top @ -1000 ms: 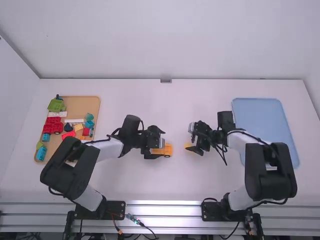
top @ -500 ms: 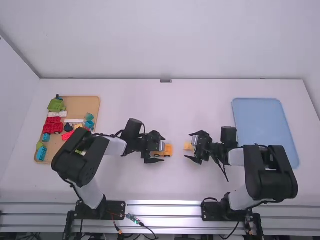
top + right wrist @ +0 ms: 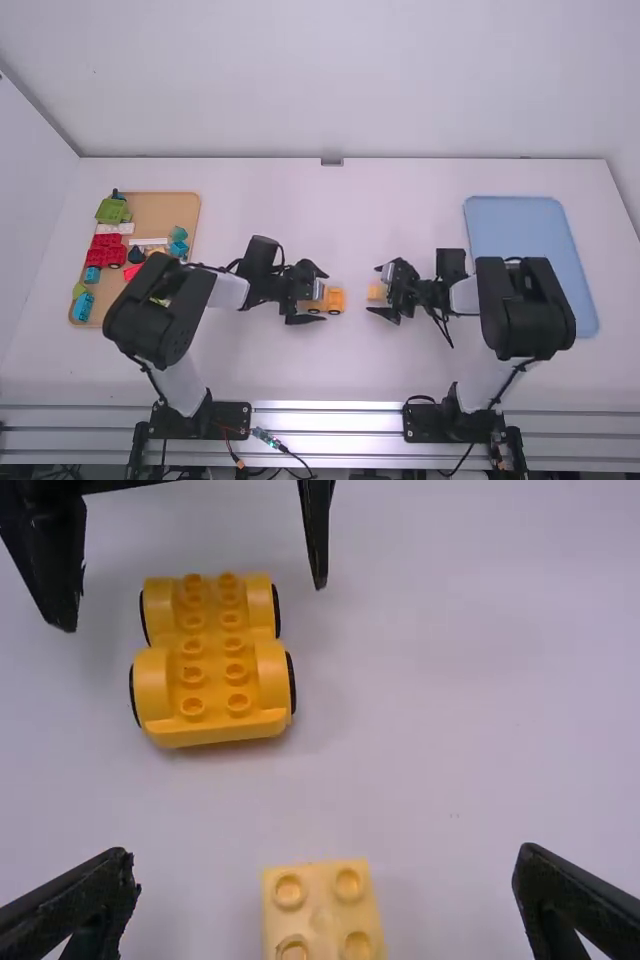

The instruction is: Assemble lego blocks to make yellow taxi

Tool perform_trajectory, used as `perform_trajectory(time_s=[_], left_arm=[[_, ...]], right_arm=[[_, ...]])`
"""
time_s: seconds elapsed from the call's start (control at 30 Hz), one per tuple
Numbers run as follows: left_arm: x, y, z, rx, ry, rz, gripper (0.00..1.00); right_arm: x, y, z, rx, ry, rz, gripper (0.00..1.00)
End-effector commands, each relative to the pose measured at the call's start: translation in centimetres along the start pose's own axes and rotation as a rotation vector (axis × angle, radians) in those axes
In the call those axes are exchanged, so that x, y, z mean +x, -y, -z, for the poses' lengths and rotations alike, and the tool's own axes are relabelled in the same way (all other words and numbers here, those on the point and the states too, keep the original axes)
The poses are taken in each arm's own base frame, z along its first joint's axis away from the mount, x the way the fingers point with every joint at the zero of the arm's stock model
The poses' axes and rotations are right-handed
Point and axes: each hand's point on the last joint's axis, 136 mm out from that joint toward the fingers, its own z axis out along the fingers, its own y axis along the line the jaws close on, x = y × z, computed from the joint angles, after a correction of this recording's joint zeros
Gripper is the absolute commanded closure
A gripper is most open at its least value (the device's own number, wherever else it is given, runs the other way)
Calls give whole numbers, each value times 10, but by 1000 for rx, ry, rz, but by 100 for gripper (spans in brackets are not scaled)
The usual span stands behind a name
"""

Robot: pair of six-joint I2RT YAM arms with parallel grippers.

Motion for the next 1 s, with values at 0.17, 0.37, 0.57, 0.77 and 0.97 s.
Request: perform_trajectory(time_s=[0.17, 0.37, 0.57, 0.77, 0.97], left_arm=[[-3, 2, 0, 18, 28, 6, 1], [-3, 2, 0, 20, 27, 9, 1], [-3, 2, 0, 20, 27, 10, 1], [-3, 2, 0, 20, 27, 11, 1], [-2, 3, 0, 21, 26, 16, 1]], right_arm=[[6, 8, -8, -32, 38, -34, 1], [18, 11, -17, -59, 46, -81, 20], [12, 1, -14, -115, 66, -72, 23], [7, 0, -9, -117, 31, -47, 29], [11, -1, -9, -114, 11, -50, 39]])
